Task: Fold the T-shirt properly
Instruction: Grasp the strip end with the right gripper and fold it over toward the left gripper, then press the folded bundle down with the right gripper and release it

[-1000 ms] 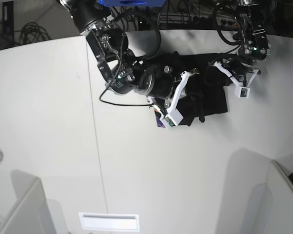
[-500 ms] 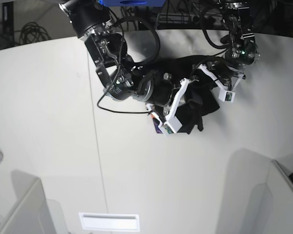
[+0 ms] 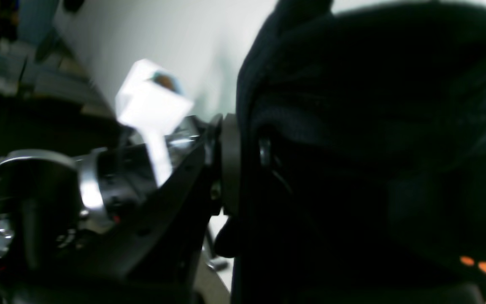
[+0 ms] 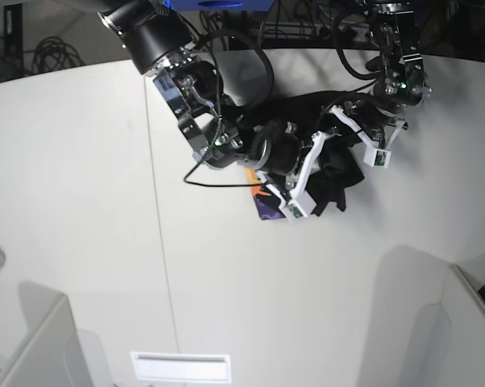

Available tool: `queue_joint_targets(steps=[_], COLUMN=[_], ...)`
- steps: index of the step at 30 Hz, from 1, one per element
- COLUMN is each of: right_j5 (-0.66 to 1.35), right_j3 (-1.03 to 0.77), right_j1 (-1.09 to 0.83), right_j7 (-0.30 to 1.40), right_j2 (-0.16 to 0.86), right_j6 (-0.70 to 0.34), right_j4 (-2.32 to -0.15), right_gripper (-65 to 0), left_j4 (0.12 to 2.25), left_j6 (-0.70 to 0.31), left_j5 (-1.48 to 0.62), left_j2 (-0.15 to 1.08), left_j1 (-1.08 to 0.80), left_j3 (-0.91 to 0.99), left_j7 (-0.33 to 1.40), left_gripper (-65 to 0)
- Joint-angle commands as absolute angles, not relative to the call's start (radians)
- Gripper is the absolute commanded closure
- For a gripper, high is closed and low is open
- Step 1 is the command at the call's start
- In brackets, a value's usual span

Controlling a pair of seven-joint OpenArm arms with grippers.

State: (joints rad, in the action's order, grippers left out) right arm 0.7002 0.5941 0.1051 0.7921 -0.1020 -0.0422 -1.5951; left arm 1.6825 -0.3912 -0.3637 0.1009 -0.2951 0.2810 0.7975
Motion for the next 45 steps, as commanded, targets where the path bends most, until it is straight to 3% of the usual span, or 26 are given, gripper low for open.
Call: queue_joint_targets(steps=[1, 26, 38, 45], right_j5=[0.716, 0.711, 0.711, 0.714], right_j3=[0.604, 0.667, 0.671, 0.674], right_j1=[0.125, 0.137, 0.139, 0.151], right_j7=[0.765, 0.762, 0.743, 0.717], right_j2=[-0.117, -0.119, -0.12, -0.12], right_j6=[-0.054, -0.056, -0.054, 0.013], right_j4=[-1.601, -1.589, -1.569, -1.569], right_gripper=[0.0, 0.0, 0.0, 0.0], left_j4=[1.715, 1.874, 1.873, 1.873], left_j6=[-0.392, -0.398, -0.398, -0.398], left_j5=[-0.357, -0.363, -0.363, -0.363], left_j2=[0.108, 0.105, 0.104, 0.104], left_j1=[-0.303, -0.503, -0.516, -0.516], left_j3=[0.285, 0.641, 0.68, 0.68], left_j7=[0.803, 0.805, 0.805, 0.805], left_gripper=[0.0, 0.0, 0.0, 0.0])
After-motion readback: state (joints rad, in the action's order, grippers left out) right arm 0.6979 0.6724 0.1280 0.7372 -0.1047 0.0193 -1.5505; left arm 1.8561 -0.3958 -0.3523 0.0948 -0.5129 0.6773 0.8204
